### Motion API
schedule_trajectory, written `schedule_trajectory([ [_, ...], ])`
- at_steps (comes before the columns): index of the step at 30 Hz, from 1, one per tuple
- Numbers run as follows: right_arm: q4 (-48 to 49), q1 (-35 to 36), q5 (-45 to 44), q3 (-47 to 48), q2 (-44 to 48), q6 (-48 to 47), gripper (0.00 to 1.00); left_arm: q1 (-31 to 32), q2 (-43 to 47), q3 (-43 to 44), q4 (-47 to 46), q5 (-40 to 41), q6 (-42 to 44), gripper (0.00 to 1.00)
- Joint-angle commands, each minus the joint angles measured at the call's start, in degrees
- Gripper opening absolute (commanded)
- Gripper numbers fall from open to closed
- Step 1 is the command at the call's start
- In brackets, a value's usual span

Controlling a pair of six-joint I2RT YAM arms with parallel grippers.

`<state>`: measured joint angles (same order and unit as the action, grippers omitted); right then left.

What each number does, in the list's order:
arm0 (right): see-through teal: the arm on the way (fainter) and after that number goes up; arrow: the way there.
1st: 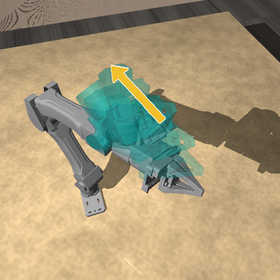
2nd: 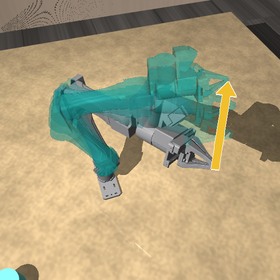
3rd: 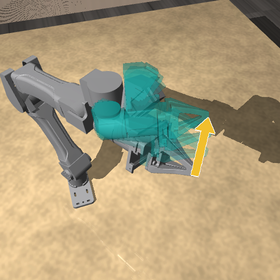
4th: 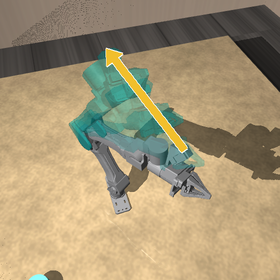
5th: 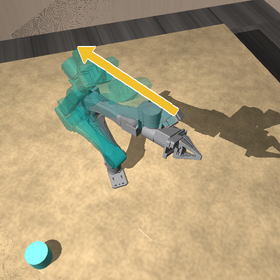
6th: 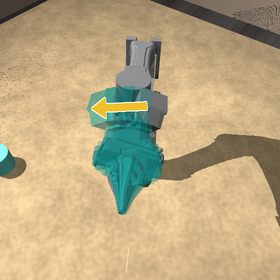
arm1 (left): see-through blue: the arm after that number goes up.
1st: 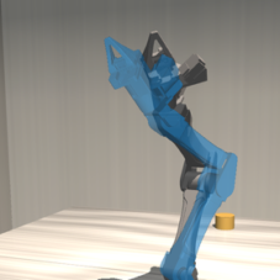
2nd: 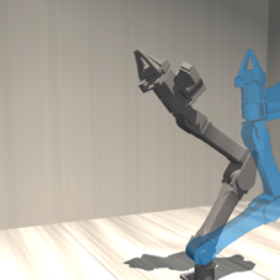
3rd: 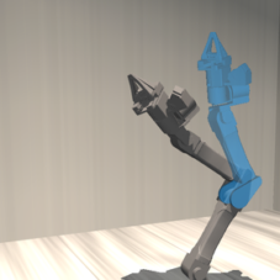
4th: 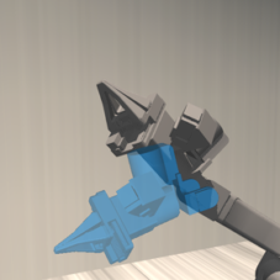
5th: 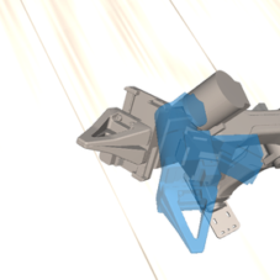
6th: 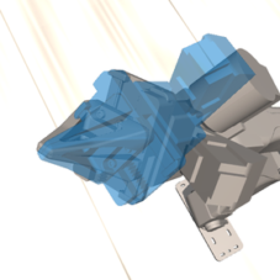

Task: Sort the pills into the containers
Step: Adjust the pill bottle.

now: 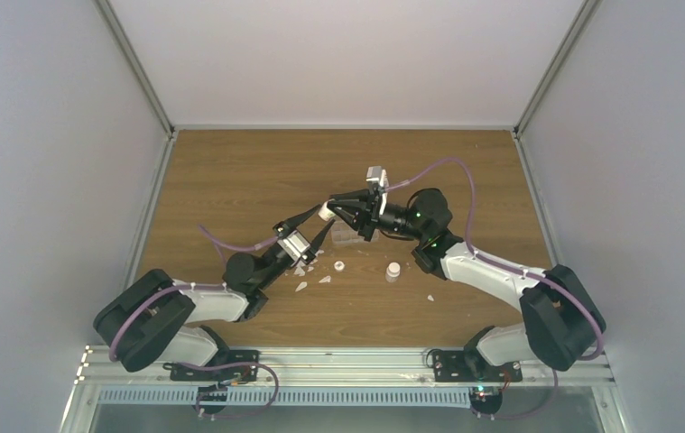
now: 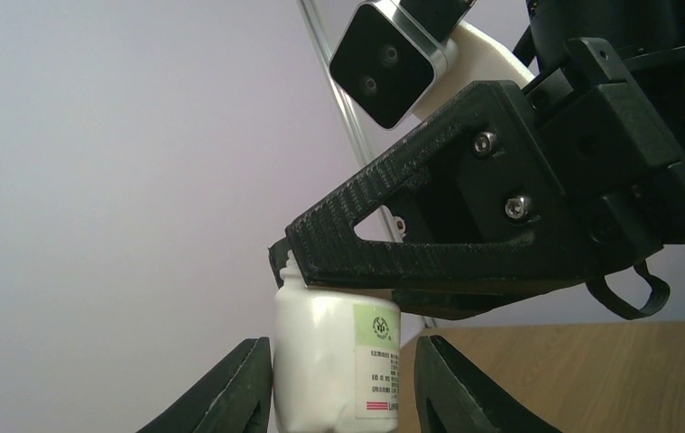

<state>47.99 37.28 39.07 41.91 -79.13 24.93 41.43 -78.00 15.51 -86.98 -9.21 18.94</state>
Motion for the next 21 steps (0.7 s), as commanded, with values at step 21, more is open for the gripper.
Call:
schedule_trajectory([
  [21, 1.44, -0.26, 0.57, 0.97, 1.16, 0.34, 0.10, 0.20, -0.30, -0.17, -17.34, -1.12, 2.71, 0.71],
])
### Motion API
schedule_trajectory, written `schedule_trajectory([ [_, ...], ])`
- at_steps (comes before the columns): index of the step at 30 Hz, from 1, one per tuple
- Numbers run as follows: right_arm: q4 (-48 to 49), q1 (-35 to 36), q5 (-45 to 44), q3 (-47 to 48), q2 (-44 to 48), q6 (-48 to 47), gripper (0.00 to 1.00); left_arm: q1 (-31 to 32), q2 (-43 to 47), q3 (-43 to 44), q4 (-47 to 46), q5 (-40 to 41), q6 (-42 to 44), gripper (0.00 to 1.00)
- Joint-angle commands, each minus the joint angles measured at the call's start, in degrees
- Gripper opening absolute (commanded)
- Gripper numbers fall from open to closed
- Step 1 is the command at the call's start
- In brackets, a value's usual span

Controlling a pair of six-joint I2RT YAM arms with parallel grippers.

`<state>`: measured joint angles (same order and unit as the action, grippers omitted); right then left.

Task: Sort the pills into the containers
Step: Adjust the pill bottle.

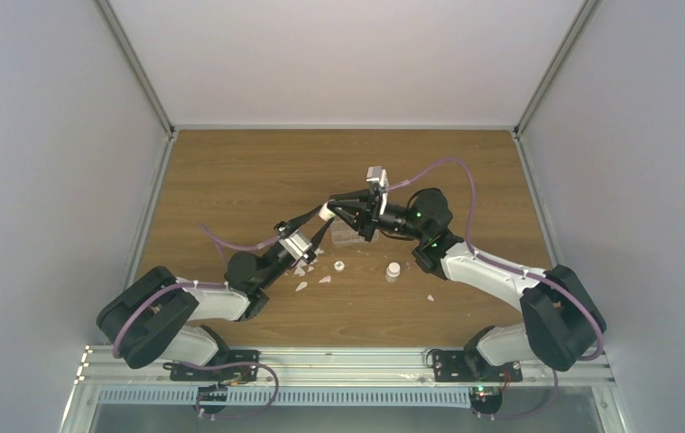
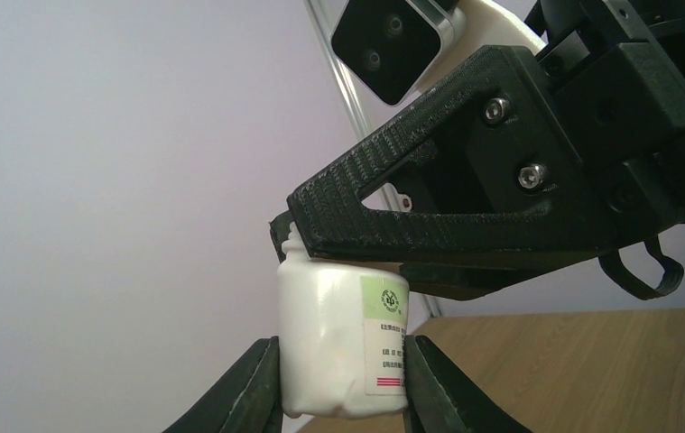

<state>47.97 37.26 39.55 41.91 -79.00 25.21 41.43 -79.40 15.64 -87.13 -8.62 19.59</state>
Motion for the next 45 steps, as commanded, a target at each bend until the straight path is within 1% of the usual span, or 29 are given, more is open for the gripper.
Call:
schedule_trajectory([
  [1, 1.40, -0.23, 0.09, 1.04, 1.04, -0.01, 0.10, 0.23, 1.35, -0.26, -16.85, -1.75, 2.15, 0.71],
  [8, 0.96, -0.27, -0.18, 1.40, 0.07, -0.17, 0.20, 0.23, 1.91, -0.52, -15.68, -2.61, 3.82, 0.68],
  [11, 0.78, -0.33, -0.28, 1.77, -0.59, -0.02, 0.22, 0.14, 2.34, -0.20, -13.25, -4.11, 5.54, 0.67],
  [13, 0.36, -0.44, -0.36, 1.93, -0.88, -0.04, 0.25, -0.14, 2.65, -0.08, -11.69, -4.84, 6.54, 0.66],
  [15, 0.04, -0.64, -0.64, 1.98, -0.98, -0.07, 0.41, -0.74, 2.81, -0.16, -10.65, -5.40, 6.85, 0.66],
  [16, -0.06, -0.69, -0.84, 1.87, -0.98, -0.09, 0.51, -1.08, 2.84, -0.29, -10.39, -5.59, 6.82, 0.66],
  [17, -0.15, -0.81, -1.06, 1.78, -1.07, -0.02, 0.58, -1.43, 2.84, -0.48, -10.34, -5.79, 6.71, 0.65],
  [19, -0.16, -0.83, -1.47, 1.52, -1.14, 0.12, 0.68, -1.99, 2.73, -0.81, -10.10, -5.97, 6.45, 0.64],
  [23, -0.10, -0.87, -1.38, 1.52, -1.63, 0.45, 0.71, -2.57, 1.77, -1.32, -10.43, -6.33, 5.94, 0.64],
  [26, -0.39, -0.87, -1.42, 1.77, -2.02, 0.33, 0.77, -2.75, 1.03, -1.43, -10.45, -6.69, 5.81, 0.63],
  [28, -0.75, -0.95, -1.70, 1.89, -2.21, 0.24, 0.85, -2.80, 0.61, -1.57, -10.18, -6.89, 5.93, 0.63],
  [30, -1.21, -1.11, -2.08, 1.96, -2.17, 0.00, 0.98, -2.85, 0.35, -1.49, -9.36, -6.86, 5.99, 0.63],
  [31, -1.51, -1.21, -2.23, 2.15, -2.13, -0.25, 0.99, -2.92, 0.21, -1.42, -8.79, -6.67, 5.98, 0.63],
  [35, -3.85, -2.32, -3.20, 2.22, -0.65, -1.70, 1.00, -3.23, -1.57, -1.40, -7.70, -5.76, 5.15, 0.63],
  [40, -7.38, -4.59, -5.65, 1.21, 4.05, -3.75, 1.00, -4.15, -4.23, -1.08, -6.56, -5.40, 3.78, 0.63],
  [45, -10.25, -4.93, -7.94, 0.85, 7.13, -5.32, 1.00, -5.53, -7.06, -0.75, -6.28, -5.62, 2.63, 0.63],
])
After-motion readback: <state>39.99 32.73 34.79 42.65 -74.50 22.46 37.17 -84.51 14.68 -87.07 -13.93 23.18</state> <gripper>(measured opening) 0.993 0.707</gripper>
